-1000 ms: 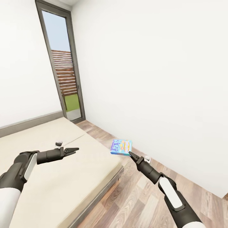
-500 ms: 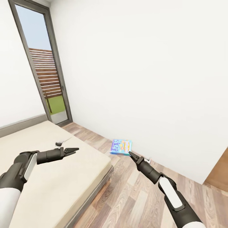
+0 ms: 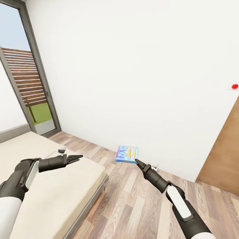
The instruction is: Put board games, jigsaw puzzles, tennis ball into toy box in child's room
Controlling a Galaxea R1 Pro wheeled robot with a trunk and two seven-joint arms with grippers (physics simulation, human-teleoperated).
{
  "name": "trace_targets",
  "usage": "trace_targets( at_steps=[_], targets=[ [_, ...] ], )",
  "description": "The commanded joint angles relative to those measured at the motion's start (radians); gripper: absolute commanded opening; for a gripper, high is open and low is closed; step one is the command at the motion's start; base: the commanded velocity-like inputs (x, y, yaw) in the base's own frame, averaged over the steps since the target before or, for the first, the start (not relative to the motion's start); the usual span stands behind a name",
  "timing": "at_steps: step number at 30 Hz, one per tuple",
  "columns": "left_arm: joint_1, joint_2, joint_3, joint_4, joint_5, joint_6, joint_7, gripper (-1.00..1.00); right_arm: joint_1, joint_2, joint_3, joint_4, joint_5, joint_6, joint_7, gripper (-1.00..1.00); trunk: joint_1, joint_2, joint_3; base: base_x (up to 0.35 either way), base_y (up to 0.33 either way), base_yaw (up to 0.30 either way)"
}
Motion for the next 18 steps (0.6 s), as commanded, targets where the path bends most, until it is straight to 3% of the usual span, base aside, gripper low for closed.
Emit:
trace_targets(
  at_steps=[1,18],
  targets=[
    [0.0,0.0,0.0,0.0,0.003,0.007,-0.001,1.0,-0.001,-0.001,0.001,0.0,-0.012,0.006,0.0,-1.0,0.001,-0.002,-0.002,0.0,0.0,-0.28],
    [0.0,-0.001,-0.001,0.0,0.003,0.006,-0.001,1.0,-0.001,-0.001,0.001,0.001,-0.012,0.006,0.0,-1.0,0.001,-0.002,-0.002,0.0,0.008,-0.28]
  ],
)
